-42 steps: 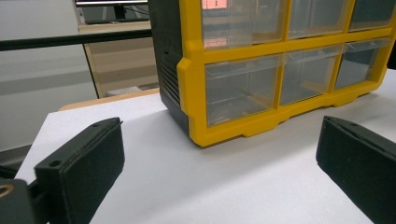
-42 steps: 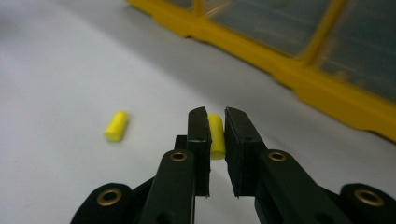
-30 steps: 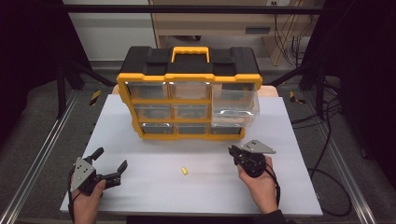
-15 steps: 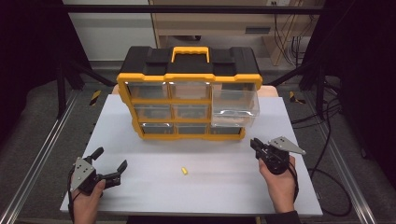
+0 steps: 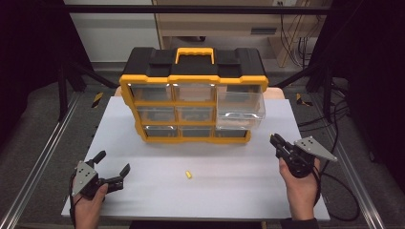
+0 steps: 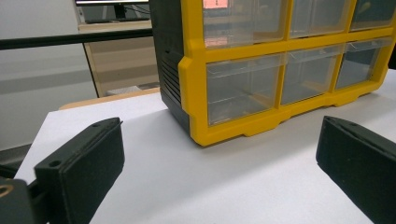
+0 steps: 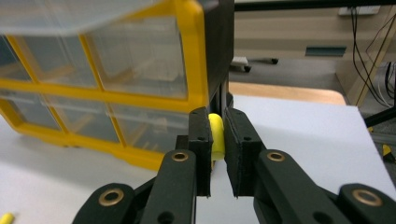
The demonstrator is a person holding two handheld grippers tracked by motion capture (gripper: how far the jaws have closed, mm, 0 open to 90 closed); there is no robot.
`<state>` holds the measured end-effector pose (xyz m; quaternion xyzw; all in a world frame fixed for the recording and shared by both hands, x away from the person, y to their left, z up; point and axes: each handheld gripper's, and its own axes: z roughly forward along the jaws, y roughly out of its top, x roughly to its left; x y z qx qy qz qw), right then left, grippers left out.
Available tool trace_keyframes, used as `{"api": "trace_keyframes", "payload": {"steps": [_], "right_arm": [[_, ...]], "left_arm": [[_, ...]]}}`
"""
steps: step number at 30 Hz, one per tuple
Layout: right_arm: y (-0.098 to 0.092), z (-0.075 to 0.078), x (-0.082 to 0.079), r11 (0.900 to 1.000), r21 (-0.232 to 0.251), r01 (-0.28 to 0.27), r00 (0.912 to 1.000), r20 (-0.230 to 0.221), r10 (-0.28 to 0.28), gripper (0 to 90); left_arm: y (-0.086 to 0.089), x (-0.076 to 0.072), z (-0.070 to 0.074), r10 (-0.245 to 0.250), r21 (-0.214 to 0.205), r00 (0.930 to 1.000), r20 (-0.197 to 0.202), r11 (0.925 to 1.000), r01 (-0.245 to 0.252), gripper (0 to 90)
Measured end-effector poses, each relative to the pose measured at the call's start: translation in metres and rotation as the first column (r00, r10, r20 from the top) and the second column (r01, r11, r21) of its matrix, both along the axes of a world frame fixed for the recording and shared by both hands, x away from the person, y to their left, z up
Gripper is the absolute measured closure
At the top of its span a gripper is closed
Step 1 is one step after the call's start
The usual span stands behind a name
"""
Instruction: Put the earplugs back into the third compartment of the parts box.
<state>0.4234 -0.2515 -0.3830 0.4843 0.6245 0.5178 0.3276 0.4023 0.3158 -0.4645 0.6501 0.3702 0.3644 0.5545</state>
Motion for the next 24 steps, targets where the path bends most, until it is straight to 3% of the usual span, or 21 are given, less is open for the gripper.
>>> {"api": "trace_keyframes", "payload": {"steps": [16,24], "right_arm": [[0.006,0.039,-0.022,1.0000,0.005,0.003,0.9929,0.119,-0.003,81.6],[-0.004,0.062,-0.022,1.0000,-0.003,0.005,0.9911,0.133,-0.005,81.6]], "left_arm": [[0.001,-0.001,0.000,0.004,-0.002,1.0000,0.003,1.0000,-0.004,0.6],[0.001,-0.002,0.000,0.002,0.002,1.0000,0.005,1.0000,-0.002,0.6]]}}
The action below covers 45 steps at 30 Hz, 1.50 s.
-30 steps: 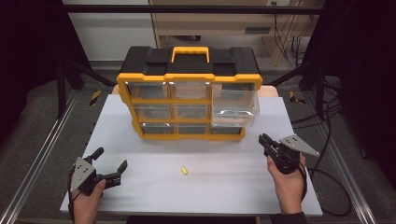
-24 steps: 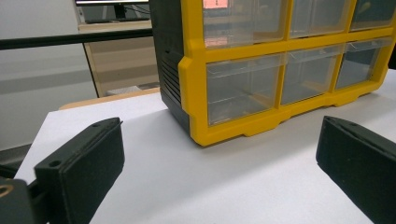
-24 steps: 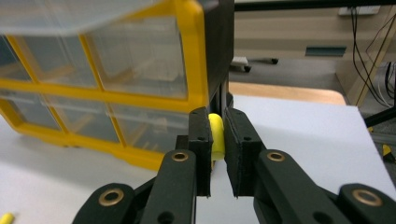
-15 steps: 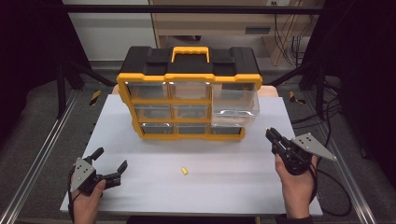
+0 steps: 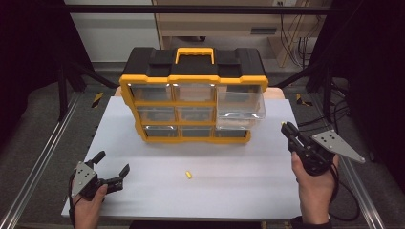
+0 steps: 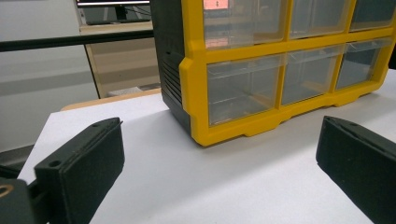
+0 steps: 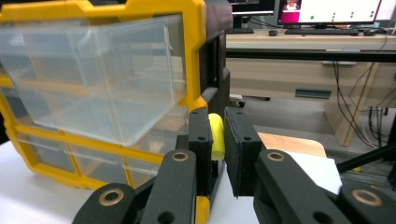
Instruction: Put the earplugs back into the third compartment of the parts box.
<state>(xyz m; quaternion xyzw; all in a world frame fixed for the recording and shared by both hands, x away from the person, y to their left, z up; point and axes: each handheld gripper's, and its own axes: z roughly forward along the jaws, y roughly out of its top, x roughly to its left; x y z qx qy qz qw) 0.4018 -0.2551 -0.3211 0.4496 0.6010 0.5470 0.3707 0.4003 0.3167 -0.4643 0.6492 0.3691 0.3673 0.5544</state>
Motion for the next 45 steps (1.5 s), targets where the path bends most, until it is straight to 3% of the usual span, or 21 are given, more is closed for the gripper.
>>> {"api": "trace_keyframes", "payload": {"steps": [14,20,32,45], "right_arm": [[0.013,0.043,0.009,0.9985,-0.049,-0.024,0.9986,0.046,0.027,81.5],[0.014,0.052,0.011,0.9986,-0.047,-0.024,0.9978,0.060,0.027,81.5],[0.024,0.072,0.023,0.9968,-0.034,-0.073,0.9951,0.065,0.075,81.5],[0.032,0.081,0.022,0.9957,-0.038,-0.085,0.9925,0.085,0.088,81.5]], "left_arm": [[0.000,0.000,0.000,-0.003,0.002,1.0000,0.000,1.0000,0.003,0.6],[0.000,0.001,0.000,-0.004,0.003,1.0000,-0.001,1.0000,0.004,0.6],[-0.001,0.001,0.000,-0.006,0.009,1.0000,-0.003,0.9999,0.006,0.6],[-0.001,0.001,0.000,-0.008,0.013,1.0000,-0.004,0.9999,0.008,0.6]]}}
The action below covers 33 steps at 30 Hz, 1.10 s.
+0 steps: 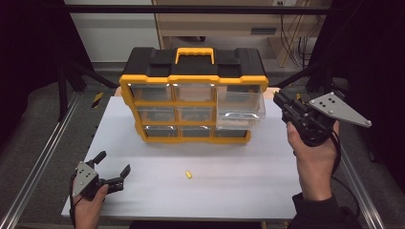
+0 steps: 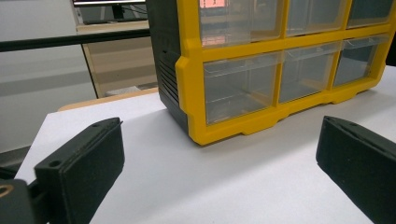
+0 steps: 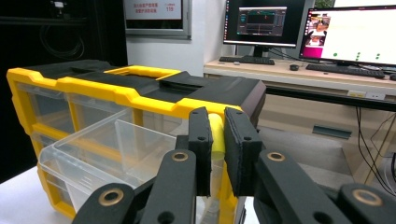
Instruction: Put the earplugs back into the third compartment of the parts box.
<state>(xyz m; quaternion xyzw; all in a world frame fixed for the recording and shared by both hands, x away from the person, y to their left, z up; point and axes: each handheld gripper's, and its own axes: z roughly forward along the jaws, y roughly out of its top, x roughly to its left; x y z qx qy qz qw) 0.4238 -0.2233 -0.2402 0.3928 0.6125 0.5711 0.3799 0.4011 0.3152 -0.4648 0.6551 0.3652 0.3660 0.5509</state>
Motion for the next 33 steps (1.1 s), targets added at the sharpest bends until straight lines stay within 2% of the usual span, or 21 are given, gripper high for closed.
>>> {"api": "trace_keyframes", "payload": {"steps": [8,13,16,20,24,33], "right_arm": [[0.015,0.007,0.001,0.9994,-0.024,-0.023,0.9996,0.014,0.024,81.2],[0.028,0.011,0.004,0.9973,-0.057,-0.046,0.9987,0.018,0.047,81.2],[0.041,0.013,0.004,0.9877,-0.155,-0.017,0.9989,0.040,0.023,81.1],[0.054,0.014,0.006,0.9819,-0.184,-0.042,0.9984,0.029,0.048,81.0],[0.060,0.015,0.012,0.9832,-0.171,-0.064,0.9978,0.006,0.066,80.9],[0.065,0.018,0.020,0.9796,-0.188,-0.071,0.9974,-0.022,0.068,80.2]], "left_arm": [[0.000,0.000,0.000,-0.003,0.005,1.0000,-0.001,1.0000,0.003,0.6],[0.000,0.000,0.000,-0.004,0.008,1.0000,-0.002,1.0000,0.004,0.6],[0.000,0.000,0.000,-0.005,0.007,1.0000,-0.003,1.0000,0.005,0.7],[-0.001,0.000,0.000,-0.007,0.009,1.0000,-0.007,0.9999,0.007,0.6],[-0.001,0.000,0.000,-0.006,0.014,1.0000,-0.005,0.9999,0.006,0.6],[0.000,0.000,0.000,-0.004,0.015,1.0000,-0.007,0.9999,0.004,0.6]]}}
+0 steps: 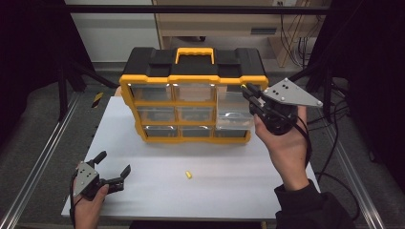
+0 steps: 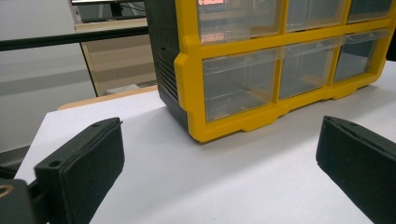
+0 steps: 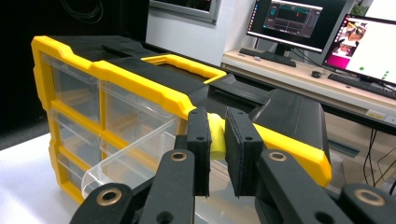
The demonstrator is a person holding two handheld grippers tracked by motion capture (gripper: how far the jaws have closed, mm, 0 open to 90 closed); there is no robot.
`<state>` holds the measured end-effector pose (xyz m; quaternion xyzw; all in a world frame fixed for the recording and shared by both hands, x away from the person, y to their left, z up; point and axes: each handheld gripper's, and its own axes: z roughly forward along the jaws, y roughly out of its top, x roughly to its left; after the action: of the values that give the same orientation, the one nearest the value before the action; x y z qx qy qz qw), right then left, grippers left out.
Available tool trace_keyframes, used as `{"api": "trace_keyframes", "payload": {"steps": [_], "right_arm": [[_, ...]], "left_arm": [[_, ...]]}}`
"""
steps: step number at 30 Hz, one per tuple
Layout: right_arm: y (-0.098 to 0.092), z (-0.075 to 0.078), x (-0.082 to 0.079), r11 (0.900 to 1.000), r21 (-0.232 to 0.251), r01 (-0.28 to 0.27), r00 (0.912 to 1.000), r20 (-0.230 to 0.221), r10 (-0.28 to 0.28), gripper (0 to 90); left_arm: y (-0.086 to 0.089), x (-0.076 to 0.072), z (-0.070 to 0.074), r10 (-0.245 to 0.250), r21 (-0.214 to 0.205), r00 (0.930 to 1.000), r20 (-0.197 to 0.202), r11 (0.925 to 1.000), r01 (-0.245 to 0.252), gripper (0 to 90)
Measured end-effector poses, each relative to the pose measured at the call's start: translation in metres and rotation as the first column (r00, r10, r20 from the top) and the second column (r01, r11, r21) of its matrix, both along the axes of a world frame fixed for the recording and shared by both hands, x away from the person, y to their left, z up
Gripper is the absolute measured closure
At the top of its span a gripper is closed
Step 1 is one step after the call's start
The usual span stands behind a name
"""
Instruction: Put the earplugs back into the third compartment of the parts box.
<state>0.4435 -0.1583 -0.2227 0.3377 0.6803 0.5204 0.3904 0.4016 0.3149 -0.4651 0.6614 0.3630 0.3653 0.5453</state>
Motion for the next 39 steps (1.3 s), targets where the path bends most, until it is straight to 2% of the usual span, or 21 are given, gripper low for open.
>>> {"api": "trace_keyframes", "payload": {"steps": [6,12,17,19,24,31,39], "right_arm": [[-0.001,0.000,0.004,0.9998,0.013,0.012,0.9998,-0.015,-0.012,70.9],[-0.004,0.001,0.000,0.9995,0.030,0.011,0.9999,-0.004,-0.011,60.1],[-0.012,0.001,-0.007,0.9980,0.060,0.019,0.9997,0.011,-0.020,41.3],[-0.016,0.000,-0.010,0.9972,0.071,0.022,0.9996,0.017,-0.023,30.4],[-0.026,-0.003,-0.019,0.9931,0.117,0.007,1.0000,0.003,-0.007,9.9],[-0.037,-0.019,-0.030,0.9912,0.132,0.001,0.9998,-0.021,0.002,5.7],[-0.044,-0.049,-0.036,0.9908,0.135,0.004,0.9978,-0.066,0.005,5.5]], "left_arm": [[0.000,0.000,0.000,-0.001,-0.001,1.0000,0.000,1.0000,0.001,0.6],[0.000,0.000,0.000,-0.001,-0.001,1.0000,-0.001,1.0000,0.001,0.7],[0.001,0.000,0.000,0.000,-0.002,1.0000,-0.001,1.0000,0.000,0.7],[0.000,0.000,0.000,-0.001,-0.001,1.0000,-0.001,1.0000,0.001,0.7],[0.000,0.000,0.000,-0.002,0.001,1.0000,-0.003,1.0000,0.002,0.7],[0.000,0.000,0.000,0.001,-0.001,1.0000,-0.002,1.0000,-0.001,0.6],[0.000,0.000,0.000,0.000,-0.002,1.0000,0.001,1.0000,0.000,0.6]]}}
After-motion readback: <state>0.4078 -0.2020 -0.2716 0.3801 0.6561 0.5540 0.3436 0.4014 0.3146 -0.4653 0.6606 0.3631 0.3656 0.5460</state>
